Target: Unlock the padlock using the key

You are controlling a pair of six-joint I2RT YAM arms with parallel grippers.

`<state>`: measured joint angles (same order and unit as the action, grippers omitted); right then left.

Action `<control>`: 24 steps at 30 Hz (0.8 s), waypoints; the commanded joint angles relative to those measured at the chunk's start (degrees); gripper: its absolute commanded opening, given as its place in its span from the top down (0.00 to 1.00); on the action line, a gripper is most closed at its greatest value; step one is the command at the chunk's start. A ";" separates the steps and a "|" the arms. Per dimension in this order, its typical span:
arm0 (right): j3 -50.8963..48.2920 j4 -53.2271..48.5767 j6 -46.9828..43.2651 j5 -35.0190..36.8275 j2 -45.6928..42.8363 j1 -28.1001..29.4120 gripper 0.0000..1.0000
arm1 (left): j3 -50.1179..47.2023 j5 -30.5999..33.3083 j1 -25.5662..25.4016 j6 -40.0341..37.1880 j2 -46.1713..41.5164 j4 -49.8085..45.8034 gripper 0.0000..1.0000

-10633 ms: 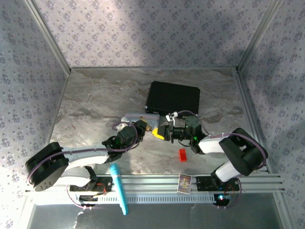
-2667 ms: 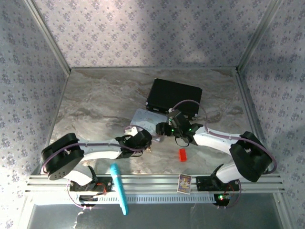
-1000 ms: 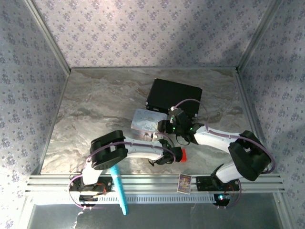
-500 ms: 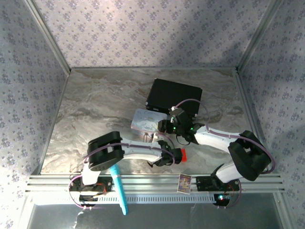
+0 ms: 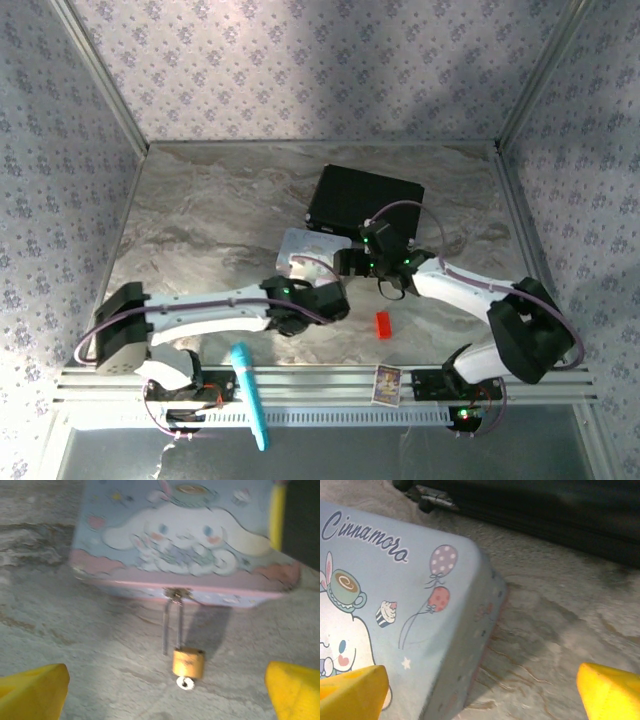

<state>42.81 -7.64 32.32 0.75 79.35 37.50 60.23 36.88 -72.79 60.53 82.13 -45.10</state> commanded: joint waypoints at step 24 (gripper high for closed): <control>-2.09 0.21 7.96 3.67 -6.97 23.33 0.01 | -16.06 -11.90 16.90 -9.78 -21.92 12.10 0.00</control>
<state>40.62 -10.98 38.41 4.51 69.65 59.46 44.64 26.55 -56.25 51.46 61.17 -34.65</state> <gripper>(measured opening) 0.990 0.998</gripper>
